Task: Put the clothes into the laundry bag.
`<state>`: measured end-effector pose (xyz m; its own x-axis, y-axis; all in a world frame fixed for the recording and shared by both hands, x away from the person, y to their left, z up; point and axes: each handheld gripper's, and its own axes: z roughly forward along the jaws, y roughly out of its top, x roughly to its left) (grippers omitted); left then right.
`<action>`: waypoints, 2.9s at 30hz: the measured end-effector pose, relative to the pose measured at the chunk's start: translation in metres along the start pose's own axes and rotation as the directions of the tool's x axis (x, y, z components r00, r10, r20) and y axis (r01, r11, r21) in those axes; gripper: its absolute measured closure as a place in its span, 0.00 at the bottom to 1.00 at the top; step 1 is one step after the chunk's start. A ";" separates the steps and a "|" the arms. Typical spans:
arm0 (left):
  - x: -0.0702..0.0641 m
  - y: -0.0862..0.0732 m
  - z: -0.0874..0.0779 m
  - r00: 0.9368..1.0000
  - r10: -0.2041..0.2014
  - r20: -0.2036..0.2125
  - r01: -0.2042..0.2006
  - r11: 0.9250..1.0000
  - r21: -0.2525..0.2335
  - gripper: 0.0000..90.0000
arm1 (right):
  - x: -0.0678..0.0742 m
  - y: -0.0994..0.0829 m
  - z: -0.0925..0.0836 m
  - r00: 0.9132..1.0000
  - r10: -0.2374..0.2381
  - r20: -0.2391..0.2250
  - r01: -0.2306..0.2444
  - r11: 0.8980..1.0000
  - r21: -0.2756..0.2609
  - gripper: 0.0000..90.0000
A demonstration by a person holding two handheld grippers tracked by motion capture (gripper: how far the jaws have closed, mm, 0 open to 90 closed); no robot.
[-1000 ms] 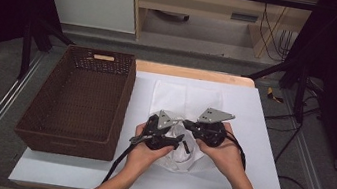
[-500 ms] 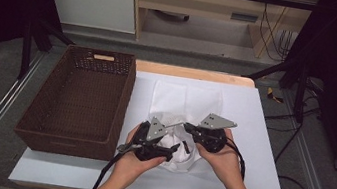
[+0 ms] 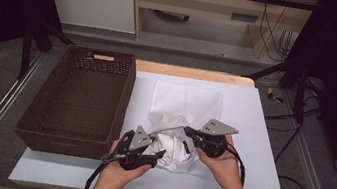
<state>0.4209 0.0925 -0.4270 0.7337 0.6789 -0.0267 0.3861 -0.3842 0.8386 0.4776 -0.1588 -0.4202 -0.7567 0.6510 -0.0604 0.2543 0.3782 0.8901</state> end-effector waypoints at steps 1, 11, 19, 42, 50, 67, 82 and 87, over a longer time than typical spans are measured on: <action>0.000 -0.001 0.001 1.000 -0.008 0.007 0.008 1.000 0.009 0.58 | -0.001 -0.001 0.000 1.000 0.001 -0.001 -0.001 1.000 0.002 0.99; -0.010 -0.012 0.014 0.996 0.027 0.083 -0.038 0.991 0.130 0.93 | 0.004 -0.003 0.002 1.000 -0.015 -0.008 0.015 1.000 0.012 0.99; -0.005 -0.019 0.022 0.995 0.046 0.086 -0.063 0.974 0.216 1.00 | 0.006 -0.004 0.004 1.000 -0.026 -0.016 0.026 0.999 0.022 0.99; -0.006 -0.012 0.051 0.993 0.056 0.108 -0.076 0.979 0.188 1.00 | 0.012 -0.004 0.009 0.999 -0.039 -0.039 0.040 0.999 0.033 0.99; -0.009 -0.009 0.057 0.989 0.074 0.125 -0.096 0.978 0.185 1.00 | 0.011 -0.004 0.008 0.999 -0.031 -0.034 0.032 0.999 0.030 0.99; -0.012 -0.007 0.067 0.990 0.059 0.128 -0.080 0.983 0.164 1.00 | 0.008 -0.005 0.007 0.999 -0.007 -0.031 0.007 1.000 0.024 0.99; -0.012 -0.005 0.069 0.992 0.041 0.121 -0.058 0.988 0.144 1.00 | 0.006 -0.007 0.007 1.000 0.001 -0.024 -0.001 1.000 0.030 0.99; -0.008 -0.002 0.068 0.992 0.022 0.125 -0.039 0.990 0.136 1.00 | 0.006 -0.007 0.007 1.000 0.004 -0.017 -0.004 0.999 0.032 0.99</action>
<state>0.4516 0.0454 -0.4655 0.8063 0.5865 -0.0762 0.4295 -0.4920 0.7573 0.4750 -0.1530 -0.4298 -0.7655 0.6416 -0.0493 0.2761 0.3968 0.8754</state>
